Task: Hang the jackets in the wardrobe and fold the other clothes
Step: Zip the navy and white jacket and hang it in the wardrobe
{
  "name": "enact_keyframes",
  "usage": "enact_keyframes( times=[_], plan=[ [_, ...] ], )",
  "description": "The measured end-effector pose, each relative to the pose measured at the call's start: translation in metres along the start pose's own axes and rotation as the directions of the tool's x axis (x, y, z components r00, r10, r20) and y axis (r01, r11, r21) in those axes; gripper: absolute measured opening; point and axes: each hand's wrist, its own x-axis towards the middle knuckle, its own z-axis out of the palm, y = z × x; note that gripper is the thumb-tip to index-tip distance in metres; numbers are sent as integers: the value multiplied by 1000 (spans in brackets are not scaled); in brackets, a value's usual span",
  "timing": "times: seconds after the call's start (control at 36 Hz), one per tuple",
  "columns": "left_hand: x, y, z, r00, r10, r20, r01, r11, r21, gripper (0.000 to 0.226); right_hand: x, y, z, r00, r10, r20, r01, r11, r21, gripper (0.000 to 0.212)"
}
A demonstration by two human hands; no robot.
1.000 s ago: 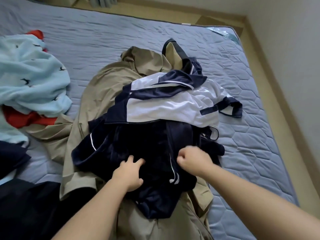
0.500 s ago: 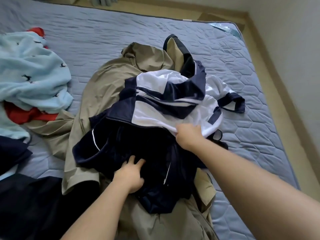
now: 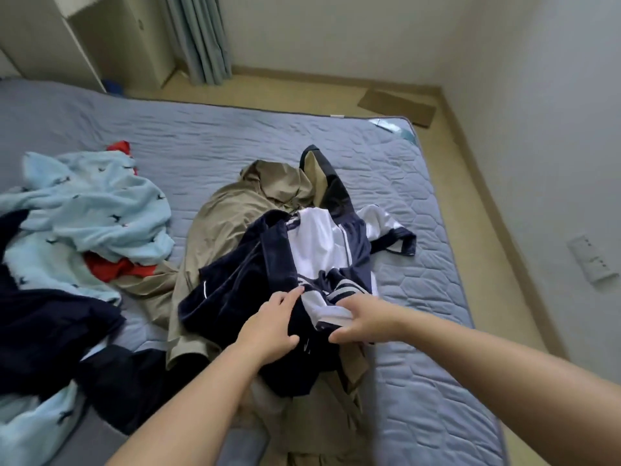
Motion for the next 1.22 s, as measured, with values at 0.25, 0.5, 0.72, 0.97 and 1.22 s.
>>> enact_keyframes(
  times=[0.25,0.5,0.72,0.97,1.22],
  plan=[
    [-73,118,-131,962,208,-176,-235,960,-151,47,-158,-88,-131,971,-124,-206,151,981,121,31],
    [-147,190,-206,863,120,-491,-238,953,-185,14,-300,-150,-195,910,-234,-342,249,969,-2,7],
    [-227,169,-244,763,-2,-647,-162,968,-194,24,-370,-160,-210,838,-249,-486,242,967,-77,22],
    [-292,190,-271,588,-78,-805,-443,802,-402,32,-366,-143,-149,760,-208,-615,230,972,-44,19],
    [-300,232,-247,732,152,-665,-456,833,-312,41,-335,-201,-54,708,-202,-677,461,858,226,27]
  ],
)
